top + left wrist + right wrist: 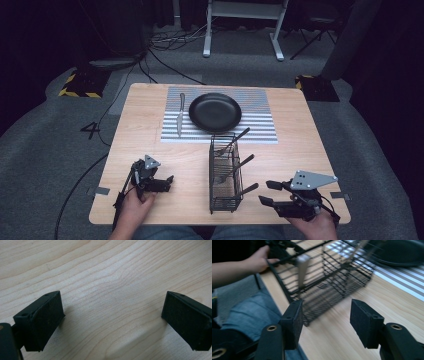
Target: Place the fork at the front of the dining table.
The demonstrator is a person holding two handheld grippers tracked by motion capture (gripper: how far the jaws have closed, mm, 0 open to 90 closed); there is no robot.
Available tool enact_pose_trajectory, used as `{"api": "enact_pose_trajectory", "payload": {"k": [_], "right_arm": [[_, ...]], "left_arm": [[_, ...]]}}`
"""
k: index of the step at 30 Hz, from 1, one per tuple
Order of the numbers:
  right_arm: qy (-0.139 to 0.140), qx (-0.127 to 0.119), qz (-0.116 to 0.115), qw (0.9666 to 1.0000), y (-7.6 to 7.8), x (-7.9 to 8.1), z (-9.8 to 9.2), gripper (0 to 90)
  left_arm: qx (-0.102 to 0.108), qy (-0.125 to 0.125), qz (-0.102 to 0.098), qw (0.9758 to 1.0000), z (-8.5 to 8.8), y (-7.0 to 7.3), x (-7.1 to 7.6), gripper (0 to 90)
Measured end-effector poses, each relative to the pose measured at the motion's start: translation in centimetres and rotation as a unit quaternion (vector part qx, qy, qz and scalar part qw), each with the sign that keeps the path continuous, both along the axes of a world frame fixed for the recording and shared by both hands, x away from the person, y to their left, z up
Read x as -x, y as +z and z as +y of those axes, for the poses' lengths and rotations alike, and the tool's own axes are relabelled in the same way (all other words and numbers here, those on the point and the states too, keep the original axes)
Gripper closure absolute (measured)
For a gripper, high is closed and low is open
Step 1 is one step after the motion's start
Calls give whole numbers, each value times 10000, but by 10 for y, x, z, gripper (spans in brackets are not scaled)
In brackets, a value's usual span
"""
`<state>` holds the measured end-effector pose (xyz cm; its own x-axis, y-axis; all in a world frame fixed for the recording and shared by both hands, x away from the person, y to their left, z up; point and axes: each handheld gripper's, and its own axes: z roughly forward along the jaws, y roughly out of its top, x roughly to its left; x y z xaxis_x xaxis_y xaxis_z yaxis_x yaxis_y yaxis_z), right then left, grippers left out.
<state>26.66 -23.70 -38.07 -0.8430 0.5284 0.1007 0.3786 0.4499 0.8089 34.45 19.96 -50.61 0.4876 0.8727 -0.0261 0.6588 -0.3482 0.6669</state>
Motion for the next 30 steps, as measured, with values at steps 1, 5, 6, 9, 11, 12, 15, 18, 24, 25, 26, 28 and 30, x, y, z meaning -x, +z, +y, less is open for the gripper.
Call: {"api": "enact_pose_trajectory", "payload": {"k": [1, 5, 6, 9, 11, 12, 15, 18, 24, 25, 26, 28, 30], "right_arm": [[67, -5, -12, 10000, 1, 1, 3, 463], [252, -97, 2, 9996, 2, 1, 14, 522], [298, -102, -24, 9995, 1, 1, 17, 542], [343, -71, -135, 9993, 0, 1, 25, 620], [358, -113, -128, 9992, 0, -1, 28, 657], [368, -147, -95, 9992, 0, -2, 28, 672], [384, -237, 2, 9990, 0, -5, 30, 734], [370, -285, 60, 9989, 0, -7, 30, 782], [386, -441, 189, 9981, 0, -8, 28, 823], [391, -477, 147, 9980, 2, -8, 28, 853], [375, -505, 72, 9980, 4, -8, 28, 859], [351, -573, 5, 9977, 7, -8, 29, 860], [347, -654, -49, 9972, 10, -8, 30, 862]], "left_arm": [[0, 0, 0, 10000, 0, 0, 0, 40], [9, 5, 5, 10000, 0, 0, 0, 40], [11, 5, 5, 10000, 0, 0, 0, 40], [0, -1, -1, 10000, 0, 0, 0, 40], [-1, 0, -1, 10000, 0, 0, 0, 40], [0, 0, -1, 10000, 0, 0, 0, 40], [1, 1, -2, 10000, 0, 0, 0, 40], [0, 0, -1, 10000, 0, 0, 0, 41], [2, 2, -1, 10000, 0, 0, 0, 40], [1, 1, -1, 10000, 0, 0, 0, 41], [0, 0, -1, 10000, 0, 0, 0, 40], [-1, 0, -1, 10000, 0, 0, 0, 41], [1, 0, -1, 10000, 0, 0, 0, 40]]}}
